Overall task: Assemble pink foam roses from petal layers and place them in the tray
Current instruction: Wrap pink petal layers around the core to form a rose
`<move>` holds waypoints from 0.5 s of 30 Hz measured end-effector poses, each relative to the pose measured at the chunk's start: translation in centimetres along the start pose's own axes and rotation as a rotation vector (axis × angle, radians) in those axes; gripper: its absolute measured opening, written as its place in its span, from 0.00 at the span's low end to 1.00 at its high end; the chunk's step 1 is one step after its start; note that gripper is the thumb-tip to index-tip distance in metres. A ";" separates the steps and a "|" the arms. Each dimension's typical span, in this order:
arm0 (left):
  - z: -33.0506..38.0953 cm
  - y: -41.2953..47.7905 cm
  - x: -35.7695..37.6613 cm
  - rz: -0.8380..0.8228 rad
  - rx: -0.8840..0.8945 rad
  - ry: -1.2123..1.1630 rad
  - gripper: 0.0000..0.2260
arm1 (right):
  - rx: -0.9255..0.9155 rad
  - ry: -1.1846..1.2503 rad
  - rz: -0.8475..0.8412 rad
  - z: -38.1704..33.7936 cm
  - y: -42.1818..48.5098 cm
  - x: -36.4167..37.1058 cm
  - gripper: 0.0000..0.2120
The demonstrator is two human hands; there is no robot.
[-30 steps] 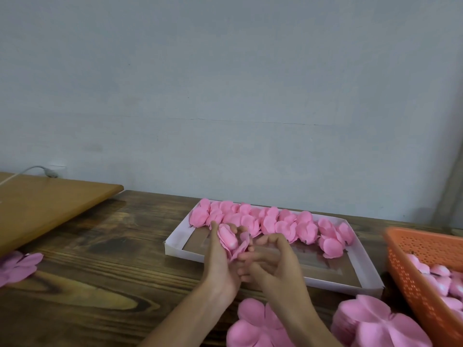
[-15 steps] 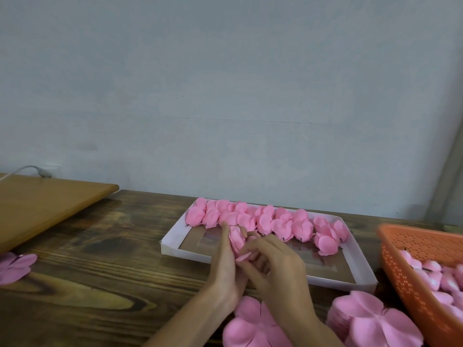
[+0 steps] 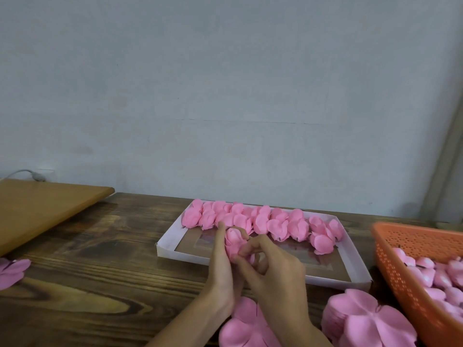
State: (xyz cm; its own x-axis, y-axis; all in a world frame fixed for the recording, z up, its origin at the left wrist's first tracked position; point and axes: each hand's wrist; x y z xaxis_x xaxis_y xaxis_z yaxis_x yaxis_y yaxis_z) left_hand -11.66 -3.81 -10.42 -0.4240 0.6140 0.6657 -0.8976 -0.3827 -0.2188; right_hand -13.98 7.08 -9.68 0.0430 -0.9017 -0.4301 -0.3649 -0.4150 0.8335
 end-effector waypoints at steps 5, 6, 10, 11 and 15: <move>0.6 -0.2 -0.1 -0.004 -0.059 -0.127 0.23 | -0.099 -0.028 -0.046 -0.4 -0.3 0.3 0.09; 0.8 -0.2 -0.2 0.016 -0.036 -0.120 0.23 | -0.098 0.000 -0.032 -0.5 -0.3 0.4 0.08; 1.5 -0.3 -0.2 0.085 0.055 -0.118 0.21 | 0.037 0.096 0.073 -0.3 -0.2 0.5 0.13; 1.6 -0.3 -0.1 0.084 0.058 -0.118 0.20 | 0.078 0.121 0.080 -0.1 -0.2 0.5 0.13; 1.6 -0.2 -0.2 0.062 0.070 -0.095 0.21 | 0.144 0.171 0.015 0.3 -0.3 0.6 0.10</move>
State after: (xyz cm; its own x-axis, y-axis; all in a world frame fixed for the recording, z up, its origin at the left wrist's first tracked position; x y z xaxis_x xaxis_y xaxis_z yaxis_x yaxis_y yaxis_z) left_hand -11.17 -4.95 -9.40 -0.4623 0.5208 0.7176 -0.8580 -0.4670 -0.2138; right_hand -14.16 6.67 -10.30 0.1896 -0.9201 -0.3428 -0.4948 -0.3911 0.7760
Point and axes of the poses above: each hand's wrist, its own y-axis towards the middle knuckle, its own x-axis out of the palm, z = x × y, and after that the axes turned 13 degrees about -x, right-handed
